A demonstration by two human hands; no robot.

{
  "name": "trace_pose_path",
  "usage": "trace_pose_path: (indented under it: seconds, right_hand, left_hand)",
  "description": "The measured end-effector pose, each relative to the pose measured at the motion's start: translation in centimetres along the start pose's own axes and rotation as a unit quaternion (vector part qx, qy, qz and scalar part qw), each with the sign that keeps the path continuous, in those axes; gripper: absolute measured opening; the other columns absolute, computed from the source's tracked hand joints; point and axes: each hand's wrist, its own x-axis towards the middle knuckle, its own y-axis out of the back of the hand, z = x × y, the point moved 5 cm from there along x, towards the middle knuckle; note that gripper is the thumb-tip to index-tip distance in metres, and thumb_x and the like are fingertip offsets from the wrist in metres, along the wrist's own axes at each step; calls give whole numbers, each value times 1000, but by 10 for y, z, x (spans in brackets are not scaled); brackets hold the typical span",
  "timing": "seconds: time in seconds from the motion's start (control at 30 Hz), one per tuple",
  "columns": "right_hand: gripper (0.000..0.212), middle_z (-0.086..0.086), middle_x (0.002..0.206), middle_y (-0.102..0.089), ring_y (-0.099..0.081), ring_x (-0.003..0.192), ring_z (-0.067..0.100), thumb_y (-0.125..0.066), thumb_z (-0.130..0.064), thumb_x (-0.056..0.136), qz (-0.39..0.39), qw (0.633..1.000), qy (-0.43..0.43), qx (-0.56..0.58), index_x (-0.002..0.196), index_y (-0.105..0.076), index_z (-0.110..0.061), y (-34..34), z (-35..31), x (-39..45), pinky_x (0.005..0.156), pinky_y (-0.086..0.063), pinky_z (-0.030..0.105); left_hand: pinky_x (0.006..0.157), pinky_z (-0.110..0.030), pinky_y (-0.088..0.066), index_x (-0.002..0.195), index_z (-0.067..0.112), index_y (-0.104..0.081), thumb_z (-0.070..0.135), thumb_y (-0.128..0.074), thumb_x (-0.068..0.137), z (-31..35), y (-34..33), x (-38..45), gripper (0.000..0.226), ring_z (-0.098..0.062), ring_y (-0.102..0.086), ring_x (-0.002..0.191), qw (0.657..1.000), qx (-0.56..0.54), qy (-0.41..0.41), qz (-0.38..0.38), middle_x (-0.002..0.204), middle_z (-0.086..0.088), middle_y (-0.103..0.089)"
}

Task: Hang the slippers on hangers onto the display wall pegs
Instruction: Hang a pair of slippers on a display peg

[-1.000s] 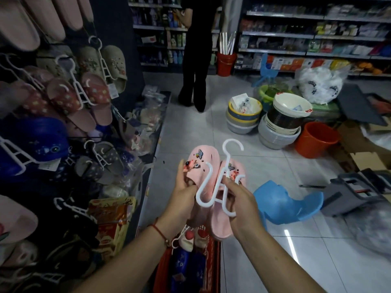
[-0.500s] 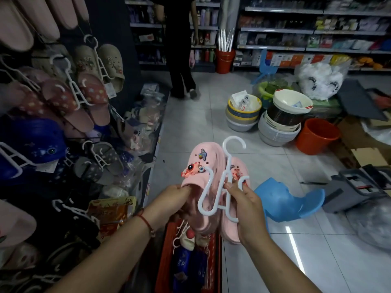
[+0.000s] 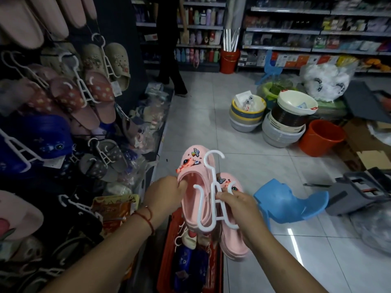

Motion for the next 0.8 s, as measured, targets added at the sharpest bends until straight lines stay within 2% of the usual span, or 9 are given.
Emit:
trace_pose_path:
  seconds: [0.1,0.2,0.33,0.43,0.5,0.6,0.67,0.73,0.8]
  right_hand:
    - [18,22,81,-74,-67,68,29,-70,-18,86,18,999,-22,27,76,-76,-4,2,2,5,69,-51,38]
    - [21,14,70,-73,-67,60,24,-71,-15,86,28,998,-23,42,66,-76,-10,5,-2,10,62,-50,32]
    - [17,12,68,-72,-66,57,22,-71,-16,86,46,998,-14,51,76,-74,-3,8,-10,16,59,-50,30]
    - [18,17,75,-73,-66,64,26,-72,-16,86,67,996,-13,63,80,-74,1,11,-13,22,64,-51,33]
    - [21,21,79,-73,-66,68,29,-72,-16,85,70,995,-12,66,82,-73,4,10,-14,25,69,-52,37]
    - [22,21,82,-74,-69,73,34,-73,-18,85,67,995,-11,71,85,-74,4,7,-14,27,74,-56,43]
    - [25,22,87,-75,-72,84,43,-74,-22,84,64,995,-9,75,89,-75,2,4,-14,29,85,-57,53]
    - [25,24,89,-74,-70,90,47,-74,-22,83,67,994,-8,87,89,-76,1,4,-14,31,88,-56,59]
    - [22,26,90,-74,-69,92,47,-73,-19,85,74,993,-6,90,90,-75,3,6,-15,32,87,-55,58]
  left_hand:
    - [59,-30,-42,69,21,-52,40,-39,102,3,-2,-5,40,-19,-55,62,999,25,-33,26,64,2,-52]
    - [64,-31,-52,76,24,-56,43,-39,104,7,-7,-11,38,-18,-62,67,997,37,-59,40,71,3,-61]
    - [69,-32,-55,89,22,-65,49,-38,104,3,-17,-15,41,-18,-64,72,993,58,-87,53,82,2,-67]
    - [61,-27,-45,94,23,-65,47,-39,105,1,-24,-21,37,-12,-59,69,992,54,-104,55,84,5,-65]
    - [60,-27,-38,101,22,-65,42,-40,105,-1,-26,-23,33,-14,-61,74,992,50,-103,57,91,4,-67]
    - [62,-30,-44,100,22,-64,45,-42,103,-4,-29,-26,33,-17,-64,77,997,-5,-73,31,91,2,-69]
    - [65,-33,-48,93,24,-58,50,-46,100,-8,-34,-27,30,-16,-63,74,995,-94,-17,-17,84,2,-67]
    - [65,-33,-48,97,24,-54,54,-55,95,-13,-40,-29,31,-17,-64,74,978,-193,51,-53,85,0,-67]
    - [64,-33,-45,98,15,-55,51,-65,90,-19,-46,-31,38,-19,-61,71,953,-275,105,-75,84,-5,-66]
